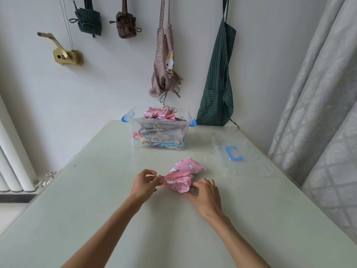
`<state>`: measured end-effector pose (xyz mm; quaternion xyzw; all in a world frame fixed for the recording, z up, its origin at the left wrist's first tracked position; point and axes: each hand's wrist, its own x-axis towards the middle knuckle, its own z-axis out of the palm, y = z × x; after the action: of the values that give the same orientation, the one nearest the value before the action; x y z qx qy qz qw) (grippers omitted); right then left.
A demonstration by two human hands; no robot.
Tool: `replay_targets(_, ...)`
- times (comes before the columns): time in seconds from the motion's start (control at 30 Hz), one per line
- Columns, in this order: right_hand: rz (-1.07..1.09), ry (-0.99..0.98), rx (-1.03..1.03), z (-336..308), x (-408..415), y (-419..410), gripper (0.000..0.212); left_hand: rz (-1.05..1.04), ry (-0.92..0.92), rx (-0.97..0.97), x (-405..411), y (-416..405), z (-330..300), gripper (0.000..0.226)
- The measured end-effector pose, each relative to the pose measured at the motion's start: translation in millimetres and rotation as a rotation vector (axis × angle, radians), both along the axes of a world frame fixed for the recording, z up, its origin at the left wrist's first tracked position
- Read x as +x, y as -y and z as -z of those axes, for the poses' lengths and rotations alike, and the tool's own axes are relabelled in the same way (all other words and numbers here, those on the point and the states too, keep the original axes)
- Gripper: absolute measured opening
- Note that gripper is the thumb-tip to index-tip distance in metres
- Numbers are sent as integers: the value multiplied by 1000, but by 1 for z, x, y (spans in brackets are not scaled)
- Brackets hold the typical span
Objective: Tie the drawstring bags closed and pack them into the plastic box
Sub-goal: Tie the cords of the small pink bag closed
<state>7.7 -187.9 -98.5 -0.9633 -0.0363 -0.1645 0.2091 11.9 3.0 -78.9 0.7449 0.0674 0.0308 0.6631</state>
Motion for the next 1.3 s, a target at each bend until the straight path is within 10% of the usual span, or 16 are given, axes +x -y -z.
replay_targets(0.33,-45,164,-521,-19,3,27,7,-42,180,769,2,-22,-6,16)
replay_targets(0.5,40,338,-655,-35,2,72,33,-136,230,885,9,-25,-8,18)
replay_targets(0.7,156,64,-632,-28,-3,117,13,-175,169,932,4,-43,2,19)
replay_targets(0.9,152,-233,-125,-36,-3,114,15,28,4,1163,1,-40,-5,32)
replay_targets(1.3,-7,-146,-142,-19,7,18,22,161,83,1017,17,56,10,26)
